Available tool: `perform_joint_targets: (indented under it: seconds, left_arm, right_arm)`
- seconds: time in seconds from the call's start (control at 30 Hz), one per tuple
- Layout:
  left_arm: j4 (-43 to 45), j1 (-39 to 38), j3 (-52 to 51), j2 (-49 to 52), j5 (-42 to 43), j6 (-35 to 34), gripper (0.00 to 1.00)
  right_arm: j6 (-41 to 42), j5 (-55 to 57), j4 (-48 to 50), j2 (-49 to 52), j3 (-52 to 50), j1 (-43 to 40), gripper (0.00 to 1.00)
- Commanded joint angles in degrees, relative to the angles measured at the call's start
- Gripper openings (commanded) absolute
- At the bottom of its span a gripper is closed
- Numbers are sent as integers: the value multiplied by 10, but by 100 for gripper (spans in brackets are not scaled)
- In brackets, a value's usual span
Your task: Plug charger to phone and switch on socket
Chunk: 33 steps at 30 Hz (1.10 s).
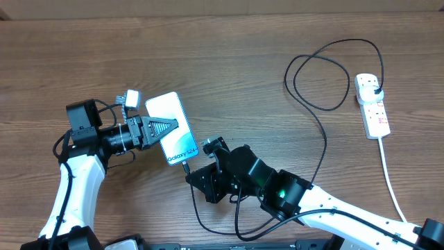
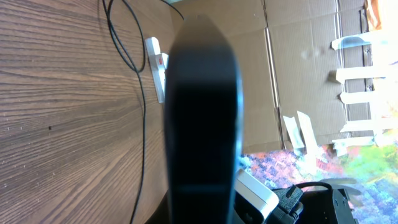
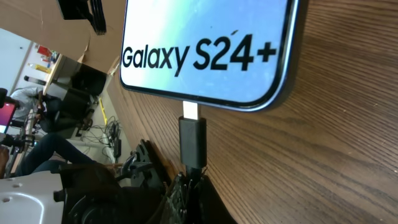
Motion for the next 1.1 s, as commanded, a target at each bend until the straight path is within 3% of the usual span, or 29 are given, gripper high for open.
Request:
perform_joint_targets:
  seconds: [0.0,0.17,1.07]
  left_arm:
    - [4,3,2,-15,0,-5,4]
    - [4,3,2,-15,-21,-9,4]
    - [2,0,2,-15,-22,-55,4]
  right_arm:
    - [-12,-19,5,-12,1,-3,4]
    - [-49,-37,4,-12,1,-3,4]
    - [-46,-57,9,-12,1,-36,4]
